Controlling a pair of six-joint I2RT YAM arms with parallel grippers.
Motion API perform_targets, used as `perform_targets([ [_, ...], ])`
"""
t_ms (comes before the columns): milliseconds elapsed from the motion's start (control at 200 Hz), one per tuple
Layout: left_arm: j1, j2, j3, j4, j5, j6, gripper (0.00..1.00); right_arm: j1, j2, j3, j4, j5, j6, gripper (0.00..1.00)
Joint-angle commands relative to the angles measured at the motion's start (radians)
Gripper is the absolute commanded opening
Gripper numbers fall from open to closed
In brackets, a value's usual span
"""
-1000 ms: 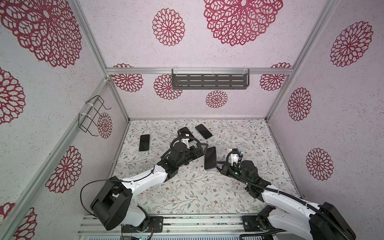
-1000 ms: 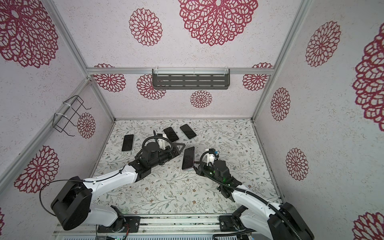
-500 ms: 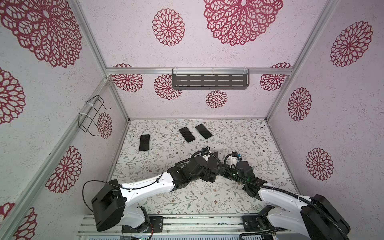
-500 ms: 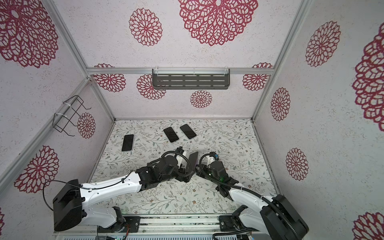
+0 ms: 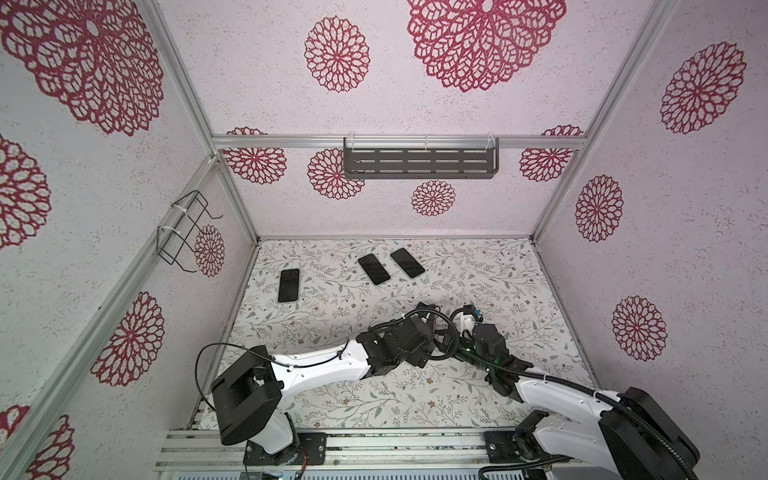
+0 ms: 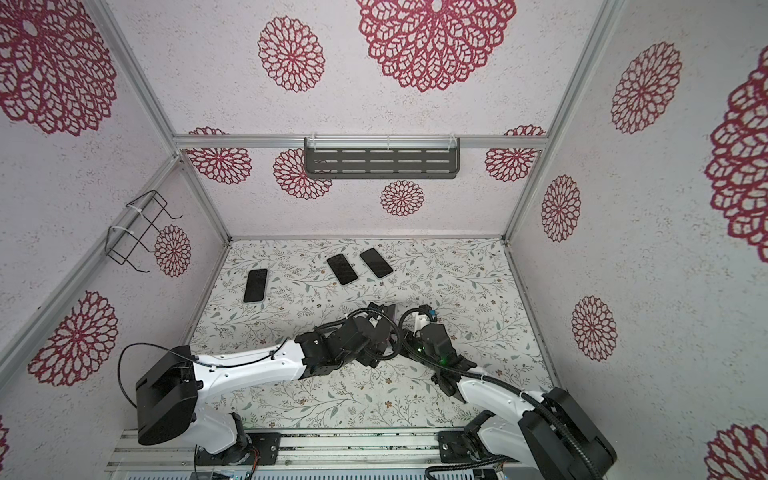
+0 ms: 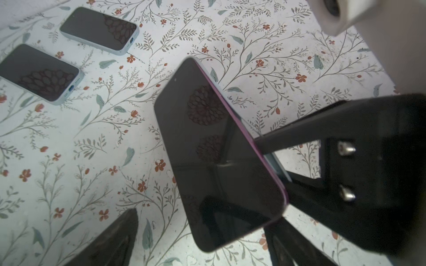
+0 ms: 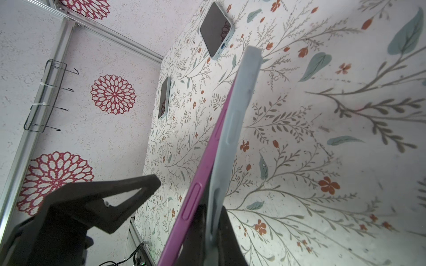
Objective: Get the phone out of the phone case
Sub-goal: 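Lower the cased phone toward the table nearer the robot with both grippers, then pull the light blue case off with the right gripper while the left holds the phone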
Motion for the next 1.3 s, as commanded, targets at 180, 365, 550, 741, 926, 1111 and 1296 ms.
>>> perform_targets([
  [180, -0.030, 0.038, 0.020, 0.063, -0.110, 0.094, 0.75, 0.023, -0.008, -0.006, 0.134, -0.053, 0.029, 0.00],
  [365, -0.051, 0.045, -0.042, 0.227, -0.029, 0.143, 0.59, 0.032, 0.017, -0.006, 0.176, -0.075, 0.042, 0.00],
  [550, -0.059, 0.026, -0.073, 0.263, -0.006, 0.145, 0.28, 0.033, 0.000, -0.014, 0.172, -0.080, 0.053, 0.00],
  [741, -0.100, -0.056, -0.138, 0.263, -0.106, 0.118, 0.04, 0.033, -0.047, -0.029, 0.119, -0.058, 0.059, 0.00],
  [926, -0.166, -0.170, -0.178, 0.091, -0.344, 0.050, 0.00, 0.035, -0.066, -0.044, 0.012, -0.009, 0.071, 0.00],
  [1111, -0.222, -0.237, -0.218, -0.185, -0.513, -0.092, 0.00, 0.035, -0.070, -0.086, -0.034, 0.066, 0.089, 0.00],
  [1296, -0.231, -0.150, -0.195, -0.310, -0.569, -0.125, 0.00, 0.054, -0.033, -0.098, 0.040, 0.055, 0.110, 0.00],
])
